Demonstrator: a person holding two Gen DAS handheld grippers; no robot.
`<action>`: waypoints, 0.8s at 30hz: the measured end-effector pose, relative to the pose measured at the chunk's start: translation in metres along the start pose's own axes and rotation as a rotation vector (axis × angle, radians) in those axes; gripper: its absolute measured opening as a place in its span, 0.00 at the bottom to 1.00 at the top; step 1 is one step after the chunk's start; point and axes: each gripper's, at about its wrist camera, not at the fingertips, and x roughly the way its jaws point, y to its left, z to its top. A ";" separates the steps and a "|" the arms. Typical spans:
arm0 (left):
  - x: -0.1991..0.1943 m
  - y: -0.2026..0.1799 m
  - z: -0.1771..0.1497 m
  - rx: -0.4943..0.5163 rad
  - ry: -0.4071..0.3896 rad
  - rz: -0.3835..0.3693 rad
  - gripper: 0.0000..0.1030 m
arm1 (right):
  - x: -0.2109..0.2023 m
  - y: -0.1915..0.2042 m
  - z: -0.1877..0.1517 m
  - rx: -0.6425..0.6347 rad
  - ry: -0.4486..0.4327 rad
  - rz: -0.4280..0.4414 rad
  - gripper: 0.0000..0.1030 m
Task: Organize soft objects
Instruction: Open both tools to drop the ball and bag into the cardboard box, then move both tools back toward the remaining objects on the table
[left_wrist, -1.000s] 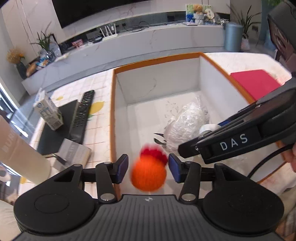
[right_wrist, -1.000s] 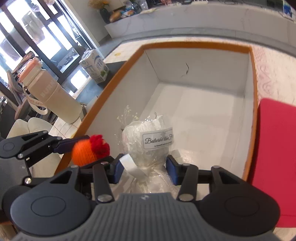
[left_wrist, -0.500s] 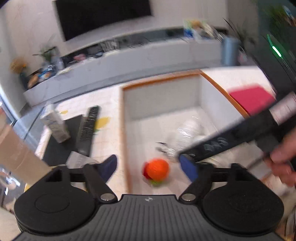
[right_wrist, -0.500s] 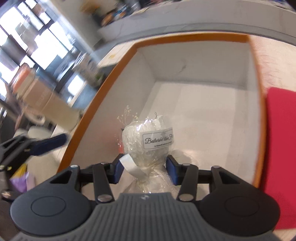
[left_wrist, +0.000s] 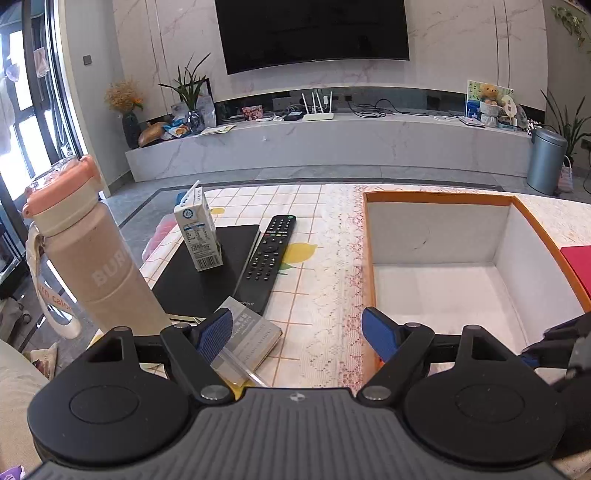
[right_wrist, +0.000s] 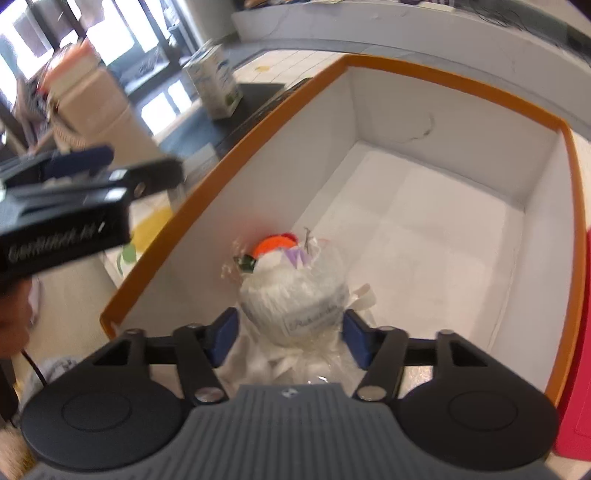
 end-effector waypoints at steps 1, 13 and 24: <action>0.000 0.001 -0.001 0.000 -0.006 -0.006 0.91 | 0.000 0.003 -0.001 -0.024 -0.002 -0.008 0.80; -0.012 0.001 0.000 0.003 -0.075 -0.052 0.91 | -0.032 0.014 0.000 -0.064 -0.077 -0.072 0.96; -0.044 -0.008 0.014 -0.073 -0.197 -0.047 0.91 | -0.106 0.010 -0.003 0.072 -0.165 -0.006 0.96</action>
